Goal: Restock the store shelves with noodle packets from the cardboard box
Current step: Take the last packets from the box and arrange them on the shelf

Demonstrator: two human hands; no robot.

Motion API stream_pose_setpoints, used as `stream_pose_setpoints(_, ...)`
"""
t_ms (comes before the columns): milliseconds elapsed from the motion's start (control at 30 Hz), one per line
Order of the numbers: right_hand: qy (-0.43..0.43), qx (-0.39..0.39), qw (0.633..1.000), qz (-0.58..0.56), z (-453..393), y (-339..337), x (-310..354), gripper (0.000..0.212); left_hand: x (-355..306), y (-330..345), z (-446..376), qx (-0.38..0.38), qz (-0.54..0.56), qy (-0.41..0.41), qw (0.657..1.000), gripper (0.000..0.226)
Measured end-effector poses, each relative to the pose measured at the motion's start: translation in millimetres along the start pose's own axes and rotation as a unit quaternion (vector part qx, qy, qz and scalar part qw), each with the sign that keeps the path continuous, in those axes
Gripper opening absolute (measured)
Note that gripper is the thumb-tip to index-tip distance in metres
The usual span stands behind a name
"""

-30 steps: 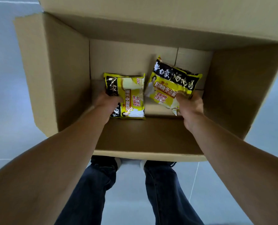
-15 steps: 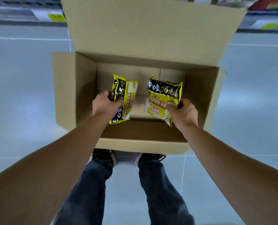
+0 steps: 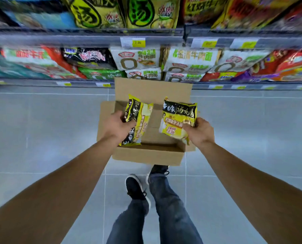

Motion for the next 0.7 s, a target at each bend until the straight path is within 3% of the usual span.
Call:
stream_pose_setpoints(267, -0.025, -0.036, 0.997, -0.059, 123, -74, -4, 0.022, -47, -55, 115, 0.038, -0.005, 0.093, 0.995, 0.024)
stream_pose_setpoints(467, -0.08, -0.112, 0.988, -0.075, 214, -154, -6, 0.023, -84, -94, 215, 0.027, -0.023, 0.176, 0.984, 0.014)
stream_pose_setpoints(700, -0.093, -0.183, 0.967, -0.151, 295, -249, -27, 0.025, -157, -140, 319, 0.025, -0.075, 0.278, 0.957, 0.029)
Point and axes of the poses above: each hand's wrist, its own z-axis away from the middle knuckle, its own y-axis out of the palm, x = y × z, the point moved 7 cm from there along -z, towards the middle knuckle
